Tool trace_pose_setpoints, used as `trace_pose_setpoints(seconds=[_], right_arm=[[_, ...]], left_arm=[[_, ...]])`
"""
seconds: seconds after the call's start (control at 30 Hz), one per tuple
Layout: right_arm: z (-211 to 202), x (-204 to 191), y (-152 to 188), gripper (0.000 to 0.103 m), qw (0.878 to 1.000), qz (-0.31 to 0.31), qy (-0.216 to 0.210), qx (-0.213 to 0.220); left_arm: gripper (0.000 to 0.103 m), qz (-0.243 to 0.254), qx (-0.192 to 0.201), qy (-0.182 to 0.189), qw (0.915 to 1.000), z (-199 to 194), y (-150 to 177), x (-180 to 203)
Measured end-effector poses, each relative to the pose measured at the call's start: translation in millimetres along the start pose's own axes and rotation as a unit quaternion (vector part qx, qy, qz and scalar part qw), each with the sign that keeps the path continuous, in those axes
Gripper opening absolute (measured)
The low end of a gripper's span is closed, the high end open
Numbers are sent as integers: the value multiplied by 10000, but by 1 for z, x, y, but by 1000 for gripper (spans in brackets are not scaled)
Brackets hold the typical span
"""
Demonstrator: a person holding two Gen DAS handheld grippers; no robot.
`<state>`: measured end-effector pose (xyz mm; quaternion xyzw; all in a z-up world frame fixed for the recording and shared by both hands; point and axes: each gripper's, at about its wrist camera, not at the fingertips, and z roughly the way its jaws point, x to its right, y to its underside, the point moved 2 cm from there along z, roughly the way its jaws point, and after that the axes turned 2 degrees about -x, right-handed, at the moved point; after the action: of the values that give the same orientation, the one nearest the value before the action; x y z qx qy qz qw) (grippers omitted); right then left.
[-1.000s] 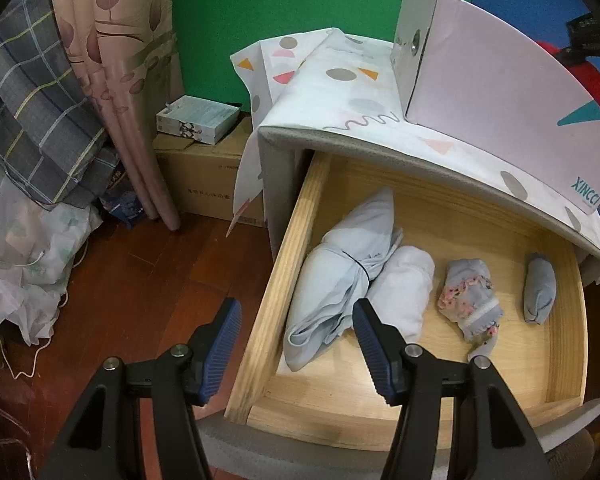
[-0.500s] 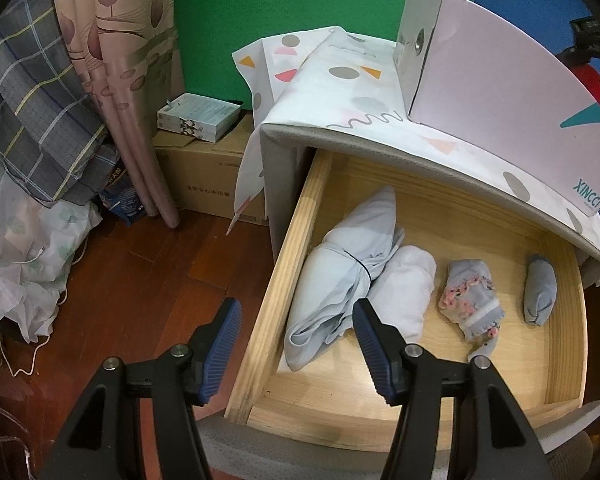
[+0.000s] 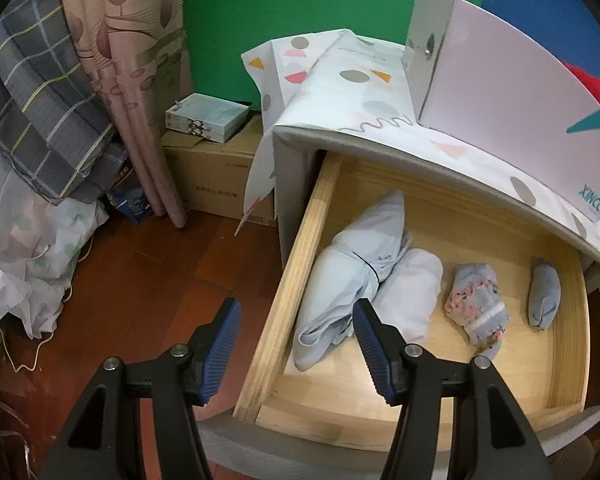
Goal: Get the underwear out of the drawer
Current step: 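Move the right gripper back down into the drawer over the floral sock, then grasp the light blue sock with pink flowers with the right gripper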
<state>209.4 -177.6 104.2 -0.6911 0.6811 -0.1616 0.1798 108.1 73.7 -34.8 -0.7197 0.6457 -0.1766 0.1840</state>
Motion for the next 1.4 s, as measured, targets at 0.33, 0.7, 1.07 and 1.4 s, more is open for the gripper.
trace_pose_setpoints(seconds=[0.33,0.7,1.07,1.4], right_arm=[[27,-30,103,60,9947,-822,-493,-369],[146,-61,149,58,9848,-1109,-524,-1231],[200,-94,156,58,9637,-2203,-193,-1499],[228,-112,164,58,9481,-2743,-42,-1609]], left_arm=[[59,-237,90,32,9997,-4,-1,-11],[59,-258,56,62,9996,-3,0,-12],[59,-337,32,141,9993,0,-1,-14],[59,-353,23,129,9993,0,-1,-14]])
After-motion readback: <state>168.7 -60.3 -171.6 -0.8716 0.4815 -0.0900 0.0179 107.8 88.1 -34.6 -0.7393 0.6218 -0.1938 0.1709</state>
